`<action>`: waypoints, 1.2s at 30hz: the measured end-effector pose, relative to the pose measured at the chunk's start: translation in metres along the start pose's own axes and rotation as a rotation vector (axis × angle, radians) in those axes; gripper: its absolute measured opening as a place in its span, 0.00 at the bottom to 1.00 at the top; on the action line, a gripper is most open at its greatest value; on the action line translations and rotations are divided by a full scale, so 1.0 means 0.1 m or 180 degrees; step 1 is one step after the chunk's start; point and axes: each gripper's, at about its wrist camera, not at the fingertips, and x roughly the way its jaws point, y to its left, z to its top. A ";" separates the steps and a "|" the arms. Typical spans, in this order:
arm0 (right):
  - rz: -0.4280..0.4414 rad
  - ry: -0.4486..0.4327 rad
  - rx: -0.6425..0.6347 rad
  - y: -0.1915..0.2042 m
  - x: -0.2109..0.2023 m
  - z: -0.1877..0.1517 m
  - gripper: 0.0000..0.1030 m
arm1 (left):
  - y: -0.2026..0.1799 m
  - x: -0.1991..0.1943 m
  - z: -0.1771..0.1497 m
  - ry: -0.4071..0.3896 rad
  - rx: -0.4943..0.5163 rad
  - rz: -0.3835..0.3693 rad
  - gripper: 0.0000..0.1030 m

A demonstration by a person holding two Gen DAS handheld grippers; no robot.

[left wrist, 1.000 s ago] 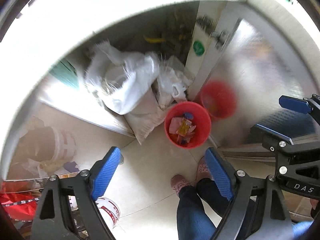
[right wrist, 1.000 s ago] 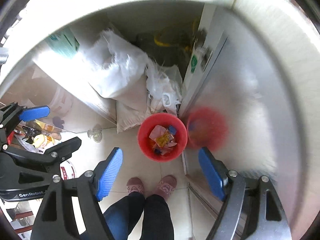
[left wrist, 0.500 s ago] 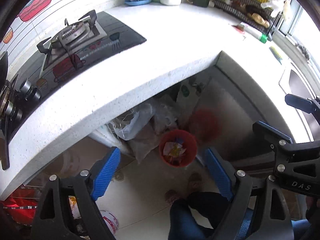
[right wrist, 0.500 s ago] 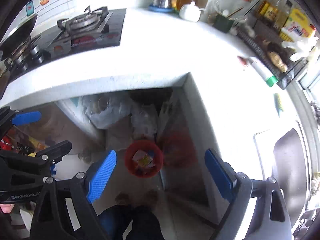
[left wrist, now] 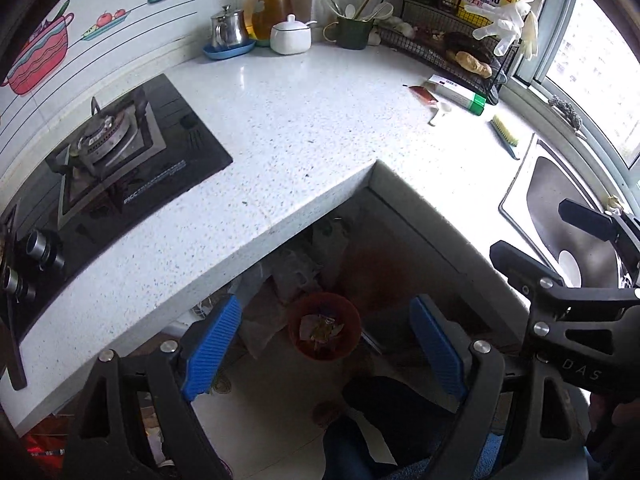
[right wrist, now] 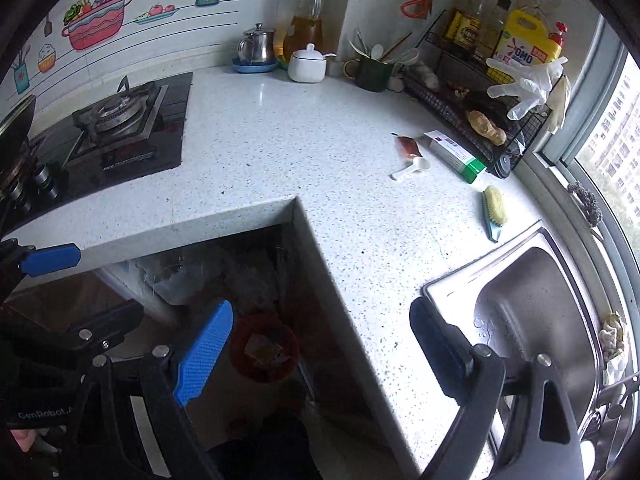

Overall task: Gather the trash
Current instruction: 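Raise both tools back up to the counter, then grasp the white measuring spoon by its handle with the left gripper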

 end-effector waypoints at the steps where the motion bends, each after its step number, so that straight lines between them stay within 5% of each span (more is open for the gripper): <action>1: -0.0027 -0.0004 0.0034 -0.04 0.00 0.02 0.87 | -0.03 0.01 0.05 -0.0009 0.0038 -0.0016 0.83; 25: -0.0332 0.0253 0.0772 -1.36 0.76 0.86 0.87 | -1.01 1.03 1.95 -0.0019 0.0847 -0.0239 0.83; 36: -0.0414 0.0505 0.1094 -1.99 1.13 0.89 0.87 | -1.68 1.64 2.41 0.0227 0.1243 -0.0356 0.83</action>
